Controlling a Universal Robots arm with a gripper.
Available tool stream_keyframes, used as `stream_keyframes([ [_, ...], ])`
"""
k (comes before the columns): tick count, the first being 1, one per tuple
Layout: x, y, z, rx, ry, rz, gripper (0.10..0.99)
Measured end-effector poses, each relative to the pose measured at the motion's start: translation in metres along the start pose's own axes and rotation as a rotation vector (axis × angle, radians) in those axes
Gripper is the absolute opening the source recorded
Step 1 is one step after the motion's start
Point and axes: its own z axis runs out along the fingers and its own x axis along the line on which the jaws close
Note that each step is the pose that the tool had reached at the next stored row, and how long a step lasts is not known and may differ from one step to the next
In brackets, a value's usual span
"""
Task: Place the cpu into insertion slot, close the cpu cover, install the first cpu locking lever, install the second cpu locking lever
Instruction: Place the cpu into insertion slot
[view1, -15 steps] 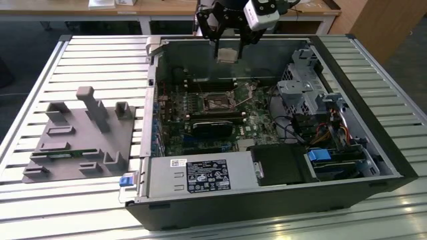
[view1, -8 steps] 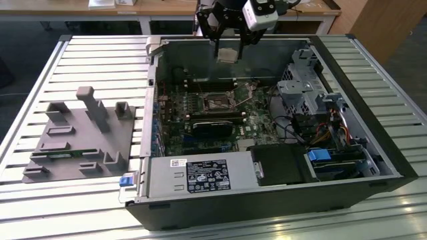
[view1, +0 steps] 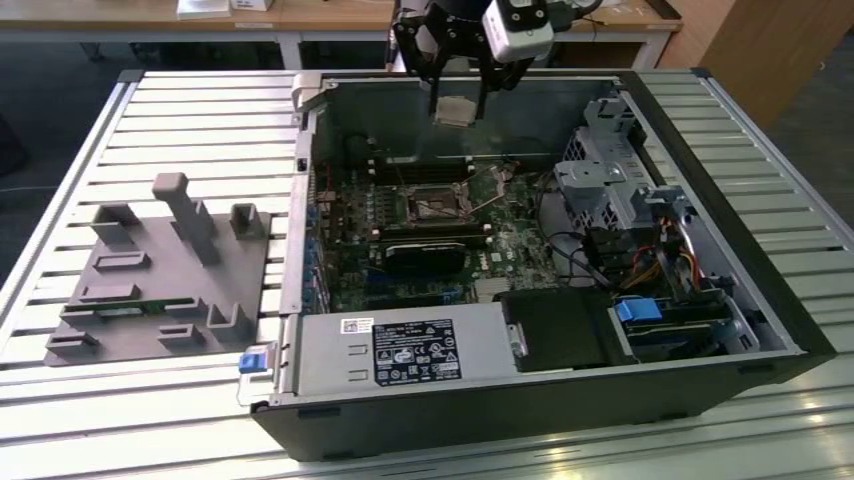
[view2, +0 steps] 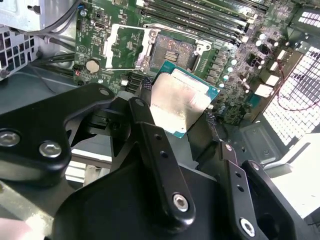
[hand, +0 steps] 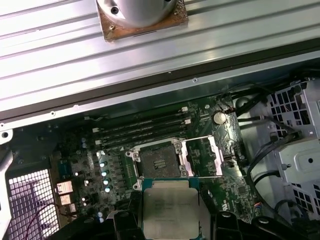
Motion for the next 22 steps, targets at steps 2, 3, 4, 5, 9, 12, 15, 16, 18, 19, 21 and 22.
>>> stream_keyframes([
  [2, 0.0000, 0.0000, 0.0000, 0.000, -0.0007, 0.008, 0.537],
  [3, 0.0000, 0.0000, 0.0000, 0.000, -0.0010, 0.012, 0.537],
  [4, 0.0000, 0.0000, 0.0000, 0.000, -0.0014, 0.015, 0.537],
  [5, 0.0000, 0.0000, 0.0000, 0.000, -0.0017, 0.019, 0.537],
  [9, 0.0000, 0.0000, 0.0001, -0.001, -0.0031, 0.035, 0.537],
  [12, 0.0000, 0.0000, 0.0001, -0.001, -0.0040, 0.045, 0.537],
  [15, 0.0000, 0.0000, 0.0001, -0.001, -0.0049, 0.055, 0.537],
  [16, 0.0000, 0.0000, 0.0001, -0.001, -0.0052, 0.058, 0.537],
  [18, 0.0000, 0.0000, 0.0001, -0.001, -0.0058, 0.064, 0.537],
  [19, 0.0000, 0.0000, 0.0001, -0.001, -0.0061, 0.068, 0.537],
  [21, 0.0000, 0.0000, 0.0002, -0.001, -0.0066, 0.074, 0.537],
  [22, 0.0000, 0.0000, 0.0002, -0.001, -0.0070, 0.078, 0.537],
])
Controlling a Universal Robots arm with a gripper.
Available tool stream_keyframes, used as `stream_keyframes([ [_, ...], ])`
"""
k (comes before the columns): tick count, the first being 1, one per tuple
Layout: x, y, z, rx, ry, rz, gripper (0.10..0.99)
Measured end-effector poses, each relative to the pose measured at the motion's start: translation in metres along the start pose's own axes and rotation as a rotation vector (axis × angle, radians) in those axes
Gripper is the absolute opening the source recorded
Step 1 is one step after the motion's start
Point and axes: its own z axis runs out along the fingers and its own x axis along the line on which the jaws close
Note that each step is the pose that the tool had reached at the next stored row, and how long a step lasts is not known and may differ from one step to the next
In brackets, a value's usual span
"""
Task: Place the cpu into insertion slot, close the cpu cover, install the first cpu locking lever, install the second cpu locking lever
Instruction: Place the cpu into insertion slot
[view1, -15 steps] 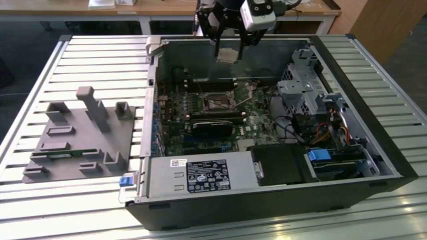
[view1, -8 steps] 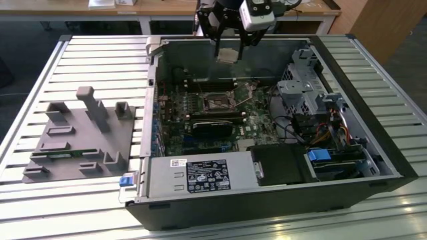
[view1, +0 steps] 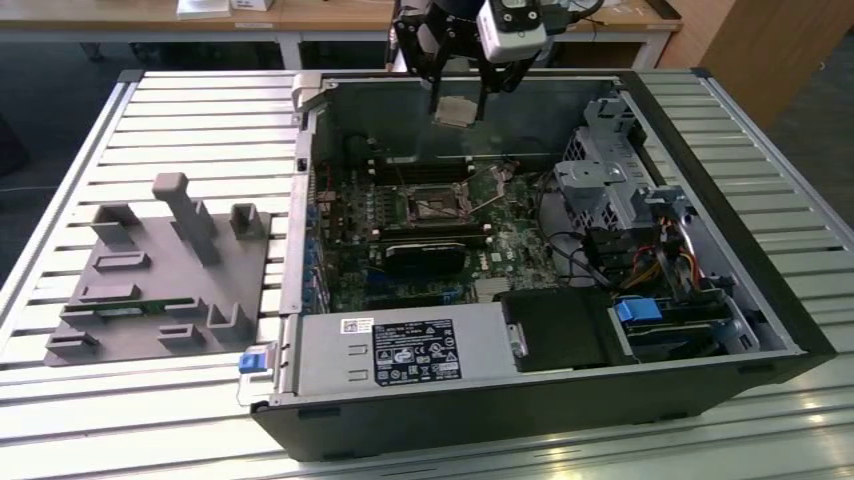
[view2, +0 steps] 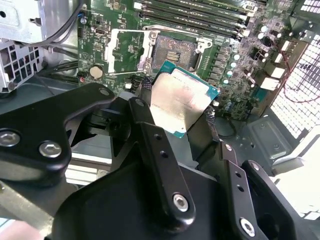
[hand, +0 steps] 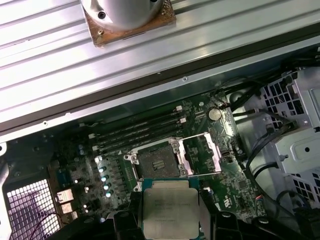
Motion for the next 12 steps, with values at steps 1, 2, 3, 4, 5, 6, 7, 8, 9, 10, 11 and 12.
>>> stream_keyframes([
  [1, 0.0000, 0.0000, 0.0000, 0.000, -0.0003, 0.003, 0.537],
  [2, 0.0000, 0.0000, 0.0000, 0.000, -0.0007, 0.007, 0.537],
  [3, 0.0000, 0.0000, 0.0000, 0.000, -0.0010, 0.010, 0.537],
  [4, 0.0000, 0.0000, 0.0001, 0.000, -0.0012, 0.014, 0.537],
  [5, 0.0000, 0.0000, 0.0001, 0.000, -0.0016, 0.017, 0.537],
  [6, 0.0000, 0.0000, 0.0001, 0.000, -0.0019, 0.021, 0.537],
  [7, 0.0000, 0.0000, 0.0001, 0.000, -0.0022, 0.024, 0.537],
  [8, 0.0000, 0.0000, 0.0001, -0.001, -0.0025, 0.028, 0.537],
  [9, 0.0000, 0.0000, 0.0001, -0.001, -0.0028, 0.031, 0.537],
  [10, 0.0000, 0.0000, 0.0001, -0.001, -0.0032, 0.035, 0.537],
  [11, 0.0000, 0.0000, 0.0001, -0.001, -0.0035, 0.039, 0.537],
  [12, 0.0000, 0.0000, 0.0001, -0.001, -0.0038, 0.042, 0.537],
])
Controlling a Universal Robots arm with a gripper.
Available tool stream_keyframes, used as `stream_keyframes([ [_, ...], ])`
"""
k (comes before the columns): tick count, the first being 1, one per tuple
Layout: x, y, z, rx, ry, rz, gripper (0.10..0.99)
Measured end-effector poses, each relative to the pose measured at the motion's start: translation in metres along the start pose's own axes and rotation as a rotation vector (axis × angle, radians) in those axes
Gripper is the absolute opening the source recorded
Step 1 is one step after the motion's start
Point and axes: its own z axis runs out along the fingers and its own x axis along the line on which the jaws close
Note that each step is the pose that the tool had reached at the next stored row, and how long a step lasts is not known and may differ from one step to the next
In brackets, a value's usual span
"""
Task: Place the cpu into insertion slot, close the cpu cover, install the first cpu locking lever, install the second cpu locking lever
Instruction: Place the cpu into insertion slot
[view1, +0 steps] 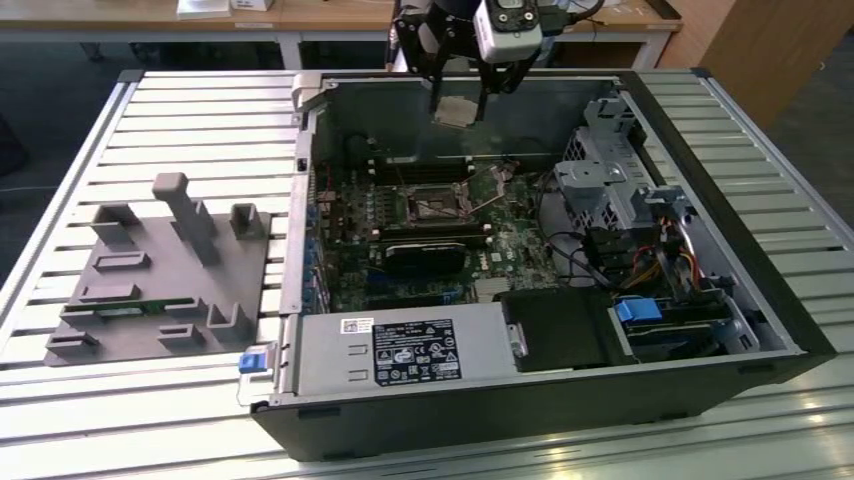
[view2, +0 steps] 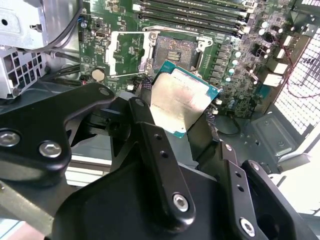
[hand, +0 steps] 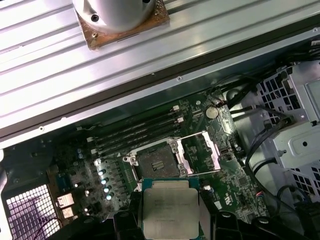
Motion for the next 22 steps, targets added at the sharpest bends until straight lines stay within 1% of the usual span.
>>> stream_keyframes([
  [22, 0.0000, 0.0000, 0.0002, -0.001, -0.0059, 0.066, 0.537],
])
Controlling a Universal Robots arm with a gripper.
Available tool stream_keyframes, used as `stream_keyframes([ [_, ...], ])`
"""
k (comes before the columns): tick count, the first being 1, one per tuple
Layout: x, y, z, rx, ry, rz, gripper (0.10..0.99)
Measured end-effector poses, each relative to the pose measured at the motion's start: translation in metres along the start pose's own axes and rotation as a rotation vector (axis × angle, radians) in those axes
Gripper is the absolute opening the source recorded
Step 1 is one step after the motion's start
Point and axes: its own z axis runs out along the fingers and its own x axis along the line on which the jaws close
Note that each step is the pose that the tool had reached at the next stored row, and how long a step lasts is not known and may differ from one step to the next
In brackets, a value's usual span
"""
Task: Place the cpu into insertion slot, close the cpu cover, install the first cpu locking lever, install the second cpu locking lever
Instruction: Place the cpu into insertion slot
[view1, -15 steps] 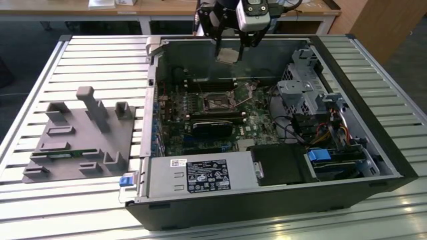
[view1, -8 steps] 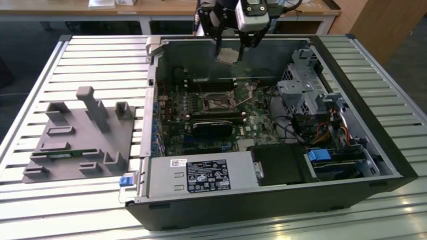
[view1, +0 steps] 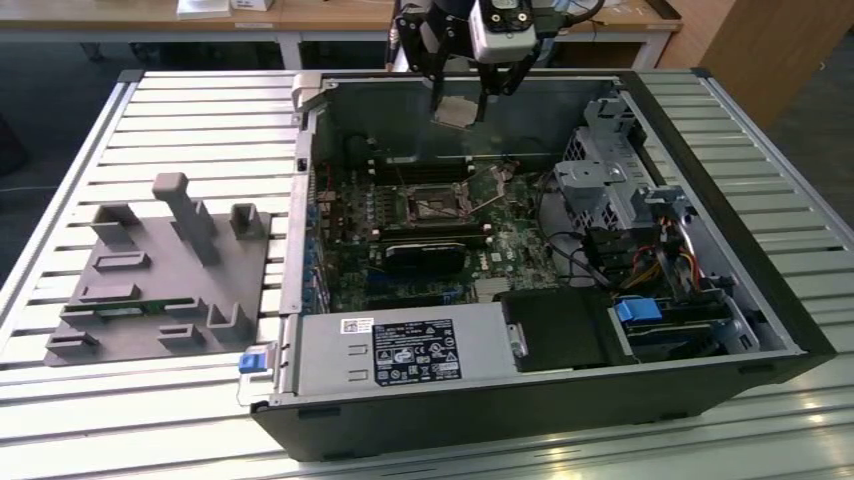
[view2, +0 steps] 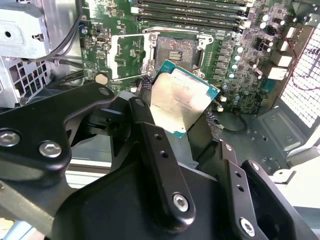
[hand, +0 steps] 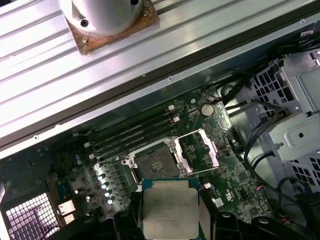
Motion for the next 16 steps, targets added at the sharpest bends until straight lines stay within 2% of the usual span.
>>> stream_keyframes([
  [16, 0.0000, 0.0000, 0.0001, -0.001, -0.0039, 0.045, 0.537],
])
